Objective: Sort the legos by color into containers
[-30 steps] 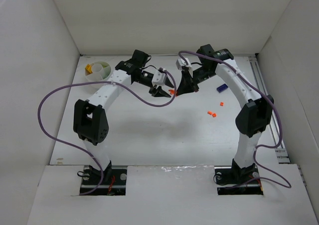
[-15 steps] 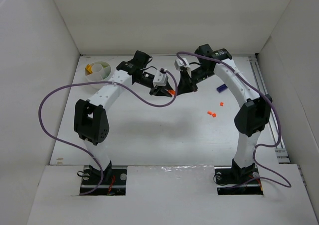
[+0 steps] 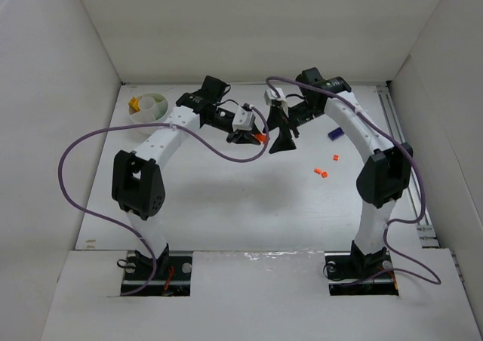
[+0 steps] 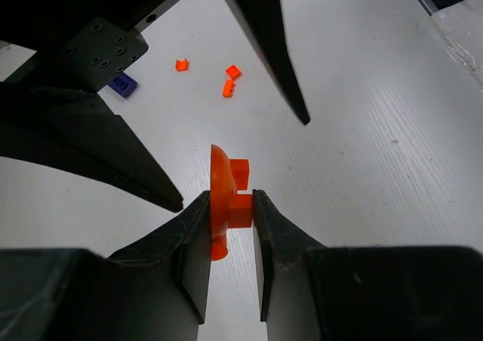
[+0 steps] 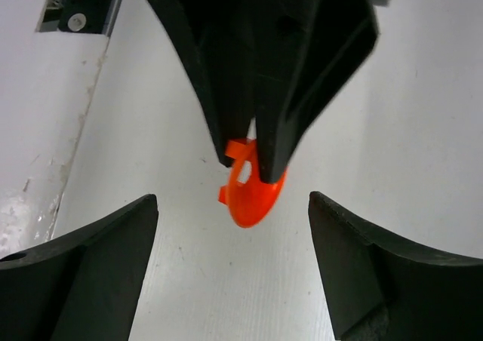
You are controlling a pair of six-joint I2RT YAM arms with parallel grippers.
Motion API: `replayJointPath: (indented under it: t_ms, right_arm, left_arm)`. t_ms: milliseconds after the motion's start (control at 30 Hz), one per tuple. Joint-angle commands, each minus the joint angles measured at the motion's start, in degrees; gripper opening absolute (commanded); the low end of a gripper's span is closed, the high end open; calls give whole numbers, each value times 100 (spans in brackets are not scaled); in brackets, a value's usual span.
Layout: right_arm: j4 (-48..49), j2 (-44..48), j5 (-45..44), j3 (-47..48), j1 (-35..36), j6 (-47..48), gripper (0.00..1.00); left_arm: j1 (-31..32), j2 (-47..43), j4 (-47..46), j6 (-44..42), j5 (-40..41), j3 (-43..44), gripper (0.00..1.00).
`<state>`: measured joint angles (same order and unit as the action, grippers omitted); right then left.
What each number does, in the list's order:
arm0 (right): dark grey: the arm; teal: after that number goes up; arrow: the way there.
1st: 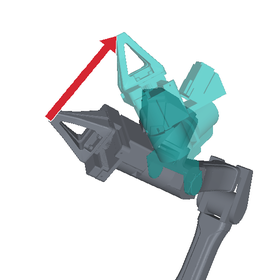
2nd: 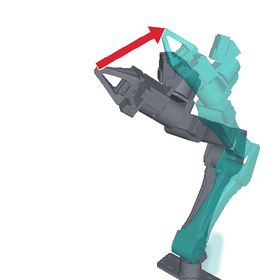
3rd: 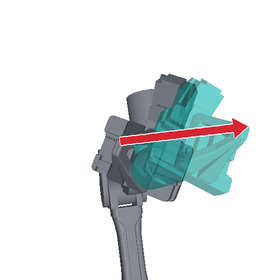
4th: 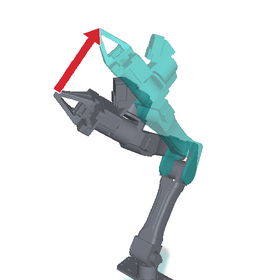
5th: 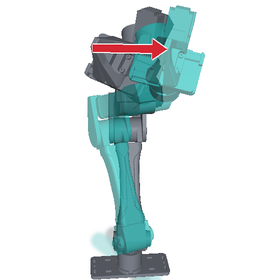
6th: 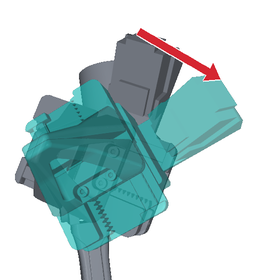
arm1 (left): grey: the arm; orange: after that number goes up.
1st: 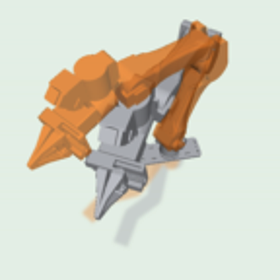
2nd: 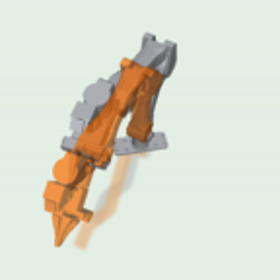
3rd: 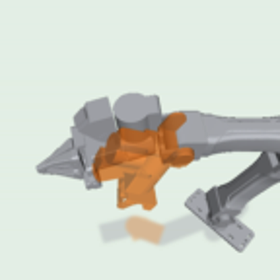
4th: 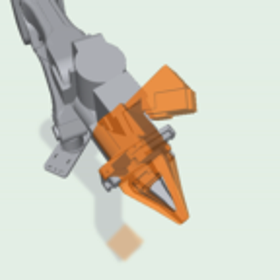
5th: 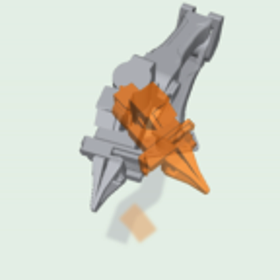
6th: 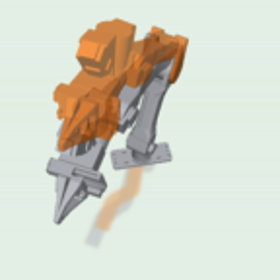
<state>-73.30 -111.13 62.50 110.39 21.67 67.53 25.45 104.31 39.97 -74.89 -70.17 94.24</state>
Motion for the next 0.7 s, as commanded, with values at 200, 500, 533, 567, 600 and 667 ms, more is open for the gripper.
replayJointPath:
  t_ms: [200,500,533,567,600,667]
  right_arm:
    - [2995,979,-414,-1061,-778,-2497,85]
    - [3734,1261,-599,-1704,-1165,-3509,85]
    - [3787,1261,-599,-1757,-1165,-3570,85]
    - [3840,1313,-599,-1758,-1165,-3623,85]
    - [3901,1313,-599,-1758,-1165,-3693,85]
    - [3902,1313,-660,-1758,-1165,-3694,85]
  left_arm:
    - [-418,-613,345,405,143,-169,9]
    - [-1964,-412,2490,80,1204,911,9]
    - [-2096,-412,2490,245,1373,1104,8]
    - [-2402,-351,2490,247,1496,1106,7]
    - [-2553,-350,2490,186,1741,1175,7]
    - [-2773,-350,2490,124,2076,1229,7]
